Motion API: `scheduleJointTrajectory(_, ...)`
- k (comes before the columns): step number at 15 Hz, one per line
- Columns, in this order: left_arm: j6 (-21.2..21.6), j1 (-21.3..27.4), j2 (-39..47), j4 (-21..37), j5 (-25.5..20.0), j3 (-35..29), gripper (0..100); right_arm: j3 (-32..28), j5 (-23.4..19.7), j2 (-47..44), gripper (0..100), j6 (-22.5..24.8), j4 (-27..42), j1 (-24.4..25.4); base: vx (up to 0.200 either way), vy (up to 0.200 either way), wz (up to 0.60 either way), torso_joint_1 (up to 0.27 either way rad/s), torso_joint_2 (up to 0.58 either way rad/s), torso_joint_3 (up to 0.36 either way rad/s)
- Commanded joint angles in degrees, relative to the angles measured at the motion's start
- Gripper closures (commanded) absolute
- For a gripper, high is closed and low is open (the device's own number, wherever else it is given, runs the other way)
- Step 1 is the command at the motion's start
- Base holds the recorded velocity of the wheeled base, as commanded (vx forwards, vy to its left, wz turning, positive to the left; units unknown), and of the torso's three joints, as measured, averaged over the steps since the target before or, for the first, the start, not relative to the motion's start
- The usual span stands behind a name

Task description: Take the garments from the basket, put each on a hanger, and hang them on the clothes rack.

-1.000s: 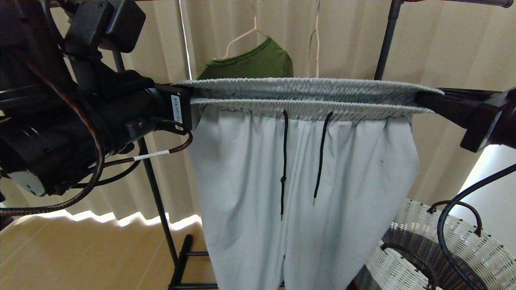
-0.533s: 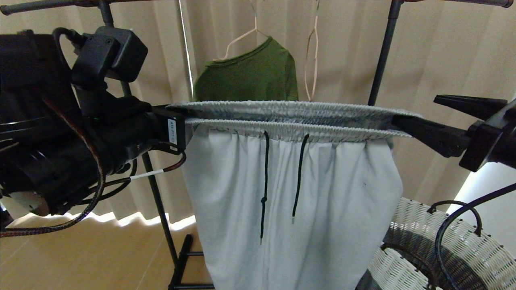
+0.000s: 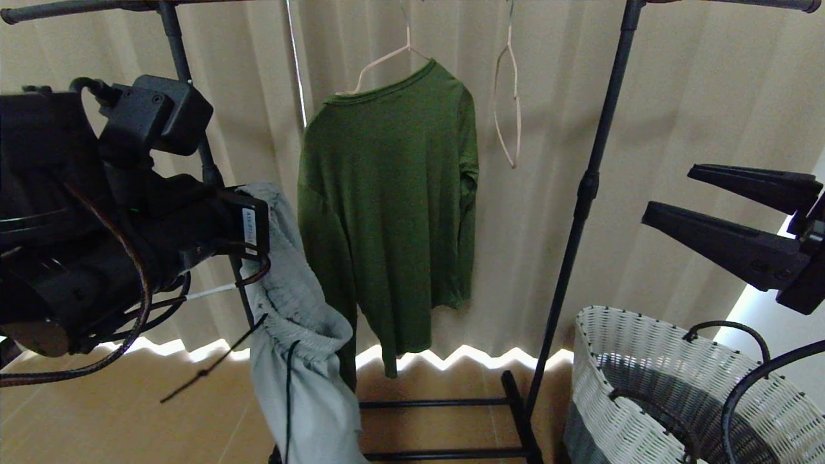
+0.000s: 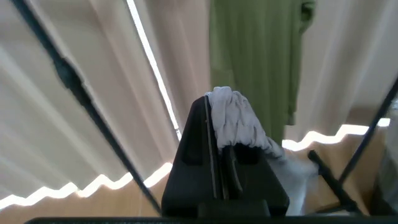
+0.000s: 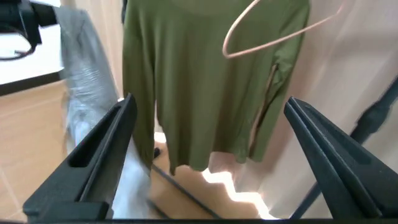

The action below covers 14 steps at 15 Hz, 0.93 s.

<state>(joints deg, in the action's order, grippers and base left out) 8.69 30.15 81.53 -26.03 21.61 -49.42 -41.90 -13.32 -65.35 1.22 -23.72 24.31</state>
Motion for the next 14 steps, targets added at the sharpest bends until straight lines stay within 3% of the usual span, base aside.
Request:
scheduleJointTrajectory(1,0.0,-0.4,-0.5,-0.1,-0.1,0.5,100,0.9,0.4,0.2,0,0.1,0.0,-0.7,0.000,0.000,0.00,0.000,0.00,0.000)
scheduleJointTrajectory(5,0.3,-3.6,-3.7,0.3,-0.2,3.2,100,4.5,3.0,3.0,0,1.4,0.5,-6.9,0.000,0.000,0.00,0.000,0.00,0.000)
scheduleJointTrajectory(9,0.3,-3.2,-7.9,0.1,-3.3,7.1,100,10.9,11.6,3.8,0,1.1,-0.3,-10.6,0.000,0.000,0.00,0.000,0.00,0.000)
scheduleJointTrajectory(11,0.0,-2.3,-11.7,0.4,-7.6,8.0,100,14.0,12.2,5.0,0,1.1,-2.4,-11.7,0.000,0.000,0.00,0.000,0.00,0.000)
scheduleJointTrajectory(14,-0.2,-4.0,-14.3,0.5,-8.8,10.9,100,19.3,12.2,6.1,0,1.1,-7.8,-13.6,0.000,0.000,0.00,0.000,0.00,0.000)
